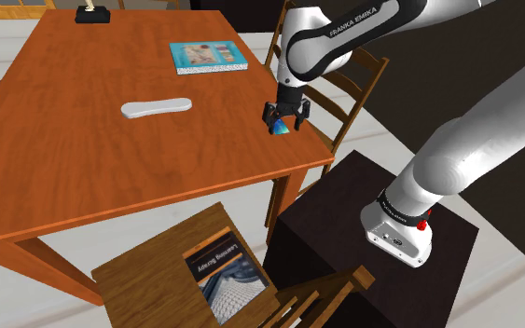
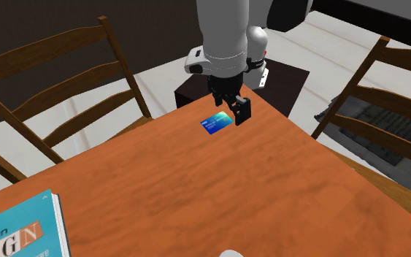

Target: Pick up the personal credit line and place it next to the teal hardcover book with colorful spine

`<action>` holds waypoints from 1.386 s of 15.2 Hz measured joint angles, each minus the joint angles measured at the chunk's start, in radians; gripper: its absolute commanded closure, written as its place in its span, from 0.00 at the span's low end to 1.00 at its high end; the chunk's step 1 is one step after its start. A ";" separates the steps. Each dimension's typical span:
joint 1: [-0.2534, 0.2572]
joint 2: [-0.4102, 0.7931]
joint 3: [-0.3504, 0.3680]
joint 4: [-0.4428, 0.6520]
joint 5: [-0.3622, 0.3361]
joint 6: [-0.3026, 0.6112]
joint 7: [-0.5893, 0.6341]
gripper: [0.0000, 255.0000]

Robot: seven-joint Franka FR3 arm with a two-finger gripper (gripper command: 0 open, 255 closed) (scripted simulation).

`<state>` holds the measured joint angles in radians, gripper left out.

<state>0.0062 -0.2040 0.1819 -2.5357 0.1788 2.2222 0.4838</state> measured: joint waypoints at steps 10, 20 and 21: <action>-0.001 0.000 0.000 0.003 -0.001 0.001 0.002 1.00; 0.000 -0.034 -0.003 0.027 -0.002 -0.059 0.005 1.00; 0.000 -0.043 -0.004 0.033 -0.002 -0.074 0.006 1.00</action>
<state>0.0058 -0.2467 0.1779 -2.5029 0.1765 2.1479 0.4893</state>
